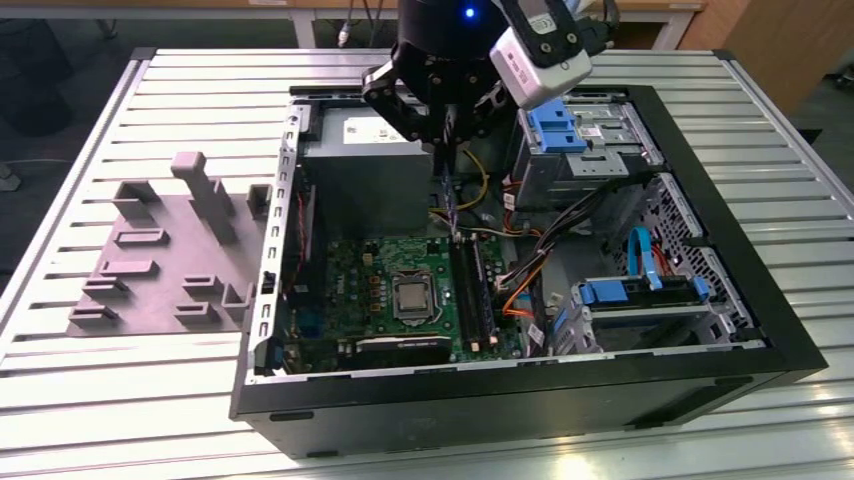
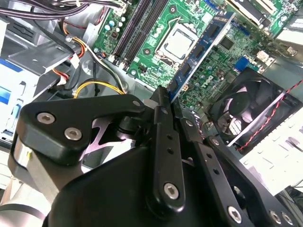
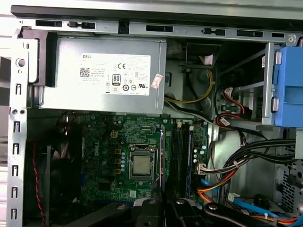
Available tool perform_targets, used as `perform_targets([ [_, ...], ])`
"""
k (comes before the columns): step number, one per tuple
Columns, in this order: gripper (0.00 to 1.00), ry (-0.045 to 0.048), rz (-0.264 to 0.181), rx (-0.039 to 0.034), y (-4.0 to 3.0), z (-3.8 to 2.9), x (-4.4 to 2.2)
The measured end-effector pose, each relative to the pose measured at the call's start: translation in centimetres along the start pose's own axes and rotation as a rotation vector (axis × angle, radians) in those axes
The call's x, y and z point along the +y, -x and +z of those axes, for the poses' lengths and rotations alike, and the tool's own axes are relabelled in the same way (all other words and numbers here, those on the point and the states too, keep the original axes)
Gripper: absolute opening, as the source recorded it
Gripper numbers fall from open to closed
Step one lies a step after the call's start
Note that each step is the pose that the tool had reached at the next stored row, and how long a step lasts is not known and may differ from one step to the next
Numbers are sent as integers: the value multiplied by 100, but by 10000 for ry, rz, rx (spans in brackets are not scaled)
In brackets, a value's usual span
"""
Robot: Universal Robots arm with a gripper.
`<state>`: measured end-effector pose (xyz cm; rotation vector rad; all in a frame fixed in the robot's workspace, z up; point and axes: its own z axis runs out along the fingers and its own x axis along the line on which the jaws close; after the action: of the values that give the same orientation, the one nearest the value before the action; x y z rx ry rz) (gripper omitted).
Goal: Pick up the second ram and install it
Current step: 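Insert the second ram into the second slot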
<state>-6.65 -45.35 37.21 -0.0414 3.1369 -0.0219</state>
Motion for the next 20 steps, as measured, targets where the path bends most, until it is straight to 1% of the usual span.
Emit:
perform_targets([
  [12, 14, 4, 5, -2, 1, 5, 1],
  [16, 14, 2, 112, 0, 10, 39, 0],
  [20, 14, 2, 136, 1, 21, 88, 1],
])
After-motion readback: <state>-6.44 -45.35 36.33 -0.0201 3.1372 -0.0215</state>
